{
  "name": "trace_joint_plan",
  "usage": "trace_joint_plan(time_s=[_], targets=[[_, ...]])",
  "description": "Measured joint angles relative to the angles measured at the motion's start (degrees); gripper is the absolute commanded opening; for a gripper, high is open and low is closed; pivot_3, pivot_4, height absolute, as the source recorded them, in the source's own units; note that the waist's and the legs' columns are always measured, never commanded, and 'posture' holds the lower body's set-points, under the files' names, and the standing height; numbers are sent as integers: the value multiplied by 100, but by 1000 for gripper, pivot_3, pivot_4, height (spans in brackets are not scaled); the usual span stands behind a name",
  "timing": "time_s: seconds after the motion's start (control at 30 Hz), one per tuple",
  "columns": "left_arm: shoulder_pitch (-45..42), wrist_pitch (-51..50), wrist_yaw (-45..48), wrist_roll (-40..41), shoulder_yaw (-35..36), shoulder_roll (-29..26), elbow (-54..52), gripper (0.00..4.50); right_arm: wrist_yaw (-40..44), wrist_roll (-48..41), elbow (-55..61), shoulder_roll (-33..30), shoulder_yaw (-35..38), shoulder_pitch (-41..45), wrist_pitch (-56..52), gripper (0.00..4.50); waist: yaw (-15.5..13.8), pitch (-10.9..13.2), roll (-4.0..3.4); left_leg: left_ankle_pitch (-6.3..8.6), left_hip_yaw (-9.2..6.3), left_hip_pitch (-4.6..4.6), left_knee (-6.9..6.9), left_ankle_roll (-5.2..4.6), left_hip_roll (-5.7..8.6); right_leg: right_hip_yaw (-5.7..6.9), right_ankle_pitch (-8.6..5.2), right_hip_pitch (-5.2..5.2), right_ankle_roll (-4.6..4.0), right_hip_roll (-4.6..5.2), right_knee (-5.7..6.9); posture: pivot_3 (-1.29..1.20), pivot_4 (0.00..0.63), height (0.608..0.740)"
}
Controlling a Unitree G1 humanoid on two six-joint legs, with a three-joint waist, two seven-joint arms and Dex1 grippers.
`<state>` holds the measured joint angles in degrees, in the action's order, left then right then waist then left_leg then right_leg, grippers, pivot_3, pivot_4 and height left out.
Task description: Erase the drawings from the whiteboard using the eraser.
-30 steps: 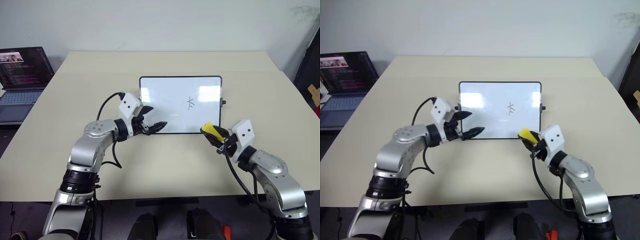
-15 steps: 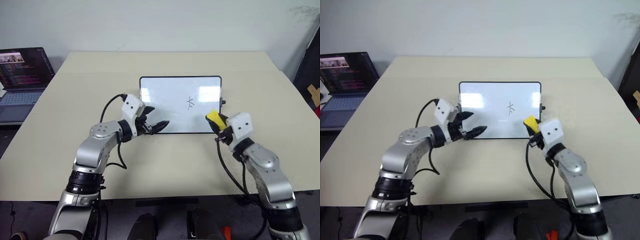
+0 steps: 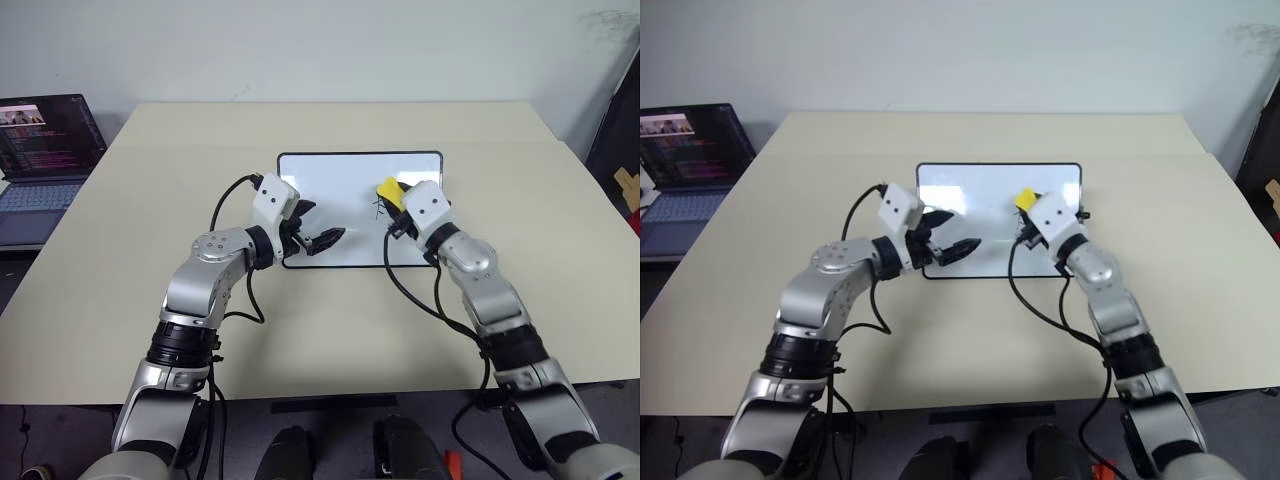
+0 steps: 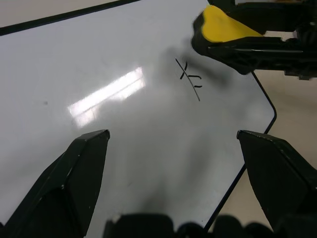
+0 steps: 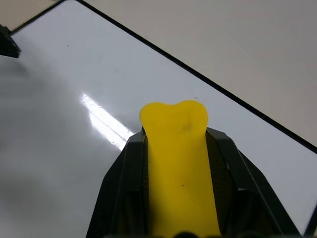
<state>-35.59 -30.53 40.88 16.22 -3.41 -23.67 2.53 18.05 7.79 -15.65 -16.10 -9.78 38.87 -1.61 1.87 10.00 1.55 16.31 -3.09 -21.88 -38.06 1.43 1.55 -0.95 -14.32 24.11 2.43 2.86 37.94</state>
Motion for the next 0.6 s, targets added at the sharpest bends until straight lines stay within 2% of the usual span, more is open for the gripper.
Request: trace_joint_plan(time_s=[0.27, 0.5, 0.6], targets=[[153, -7, -2, 5, 4, -77, -12, 4500, -186, 141, -1302, 126, -49, 469, 703, 1220, 0, 0, 0, 0, 1, 0, -1, 1, 0, -1, 1, 0, 0, 17, 1, 0, 150, 740], [152, -67, -28, 65, 24, -79, -143, 4500, -2, 218, -1472, 49, -90, 357, 856, 1218, 0, -6, 2, 10, -1, 22, -6, -18, 1, 0, 2, -19, -1, 16, 14, 0, 150, 740], [149, -153, -30, 100, 43, -78, -213, 4500, 182, 342, -1323, -114, -283, 131, 873, 1217, -1, -6, 3, 13, -1, 83, 0, -24, 0, -1, 0, -83, 0, 16, 1, 0, 150, 740]])
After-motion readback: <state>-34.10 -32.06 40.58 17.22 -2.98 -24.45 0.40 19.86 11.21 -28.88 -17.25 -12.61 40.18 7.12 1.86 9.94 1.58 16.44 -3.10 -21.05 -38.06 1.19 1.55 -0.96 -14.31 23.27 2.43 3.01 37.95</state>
